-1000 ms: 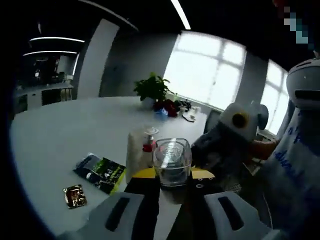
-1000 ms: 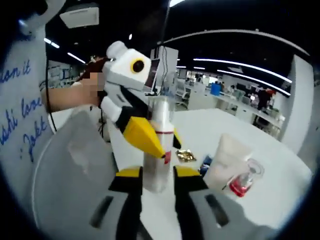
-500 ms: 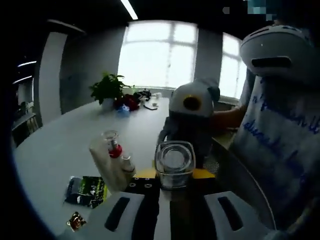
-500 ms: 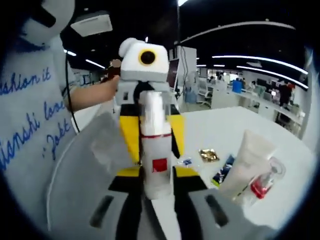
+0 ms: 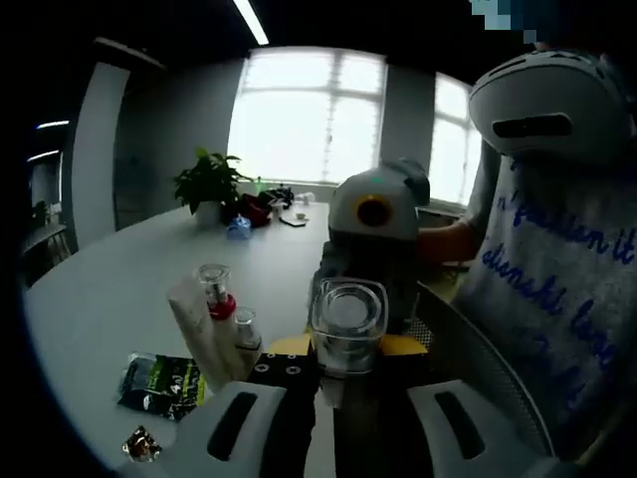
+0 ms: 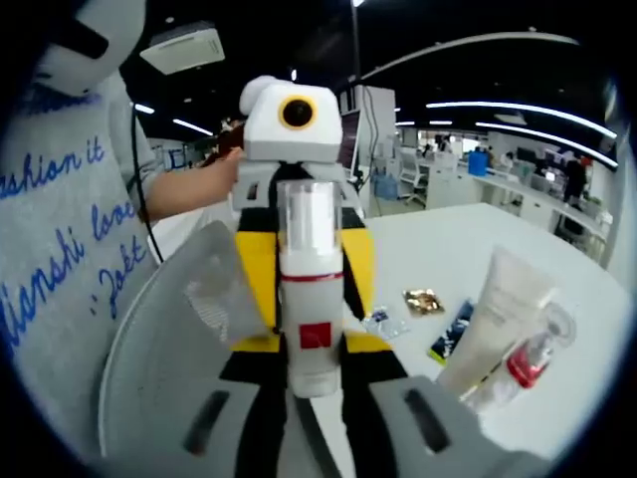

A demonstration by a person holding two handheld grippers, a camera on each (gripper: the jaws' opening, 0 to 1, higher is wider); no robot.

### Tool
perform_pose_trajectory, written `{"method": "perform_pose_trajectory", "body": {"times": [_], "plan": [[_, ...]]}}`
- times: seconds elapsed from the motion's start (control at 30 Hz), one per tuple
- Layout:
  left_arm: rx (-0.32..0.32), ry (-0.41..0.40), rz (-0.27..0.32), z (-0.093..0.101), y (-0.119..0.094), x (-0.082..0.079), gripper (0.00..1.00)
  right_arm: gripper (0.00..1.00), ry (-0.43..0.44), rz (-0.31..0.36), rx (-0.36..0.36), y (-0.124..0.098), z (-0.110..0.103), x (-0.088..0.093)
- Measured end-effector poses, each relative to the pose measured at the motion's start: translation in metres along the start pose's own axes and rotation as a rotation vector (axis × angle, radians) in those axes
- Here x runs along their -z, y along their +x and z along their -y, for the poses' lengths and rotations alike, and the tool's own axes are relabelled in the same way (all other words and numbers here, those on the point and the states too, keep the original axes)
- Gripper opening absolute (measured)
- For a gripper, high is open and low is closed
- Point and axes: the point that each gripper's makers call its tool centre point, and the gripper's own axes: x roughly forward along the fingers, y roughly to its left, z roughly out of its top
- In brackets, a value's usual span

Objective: Arrange the skincare products in the storage area until every visible bottle or jar stands upright without overlapping.

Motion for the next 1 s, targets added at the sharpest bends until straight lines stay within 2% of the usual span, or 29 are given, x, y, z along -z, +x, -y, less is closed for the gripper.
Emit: {"method": "perform_pose_trajectory", "body": {"times": [0.1,0.27,0.4,0.6,0.77,1.0], "plan": [[-0.059,-0.014,-0.013,-0.009,0.004,0.003,0.20,0.19,0.030,-0.011,0.040,0.002,0.005,0.005],[-0.182,-0.100,0.047,-0.028,0.007,-0.005,0.24,0.19,0.089,-0.010,0.133,0.001,0.019,0.009],[-0.251,-0.129,0.064,-0.038,0.008,-0.008,0.26,0.19,0.103,-0.021,0.206,0.000,0.030,0.013],[-0.394,-0.215,0.160,-0.055,-0.002,-0.023,0.26,0.19,0.129,-0.034,0.297,-0.005,0.043,0.017],[-0.434,-0.269,0.187,-0.057,-0.005,-0.026,0.24,0.19,0.144,-0.048,0.332,-0.007,0.047,0.026],[-0.485,-0.310,0.198,-0.059,-0.007,-0.022,0.22,0.19,0.119,-0.065,0.365,-0.010,0.052,0.025]]}}
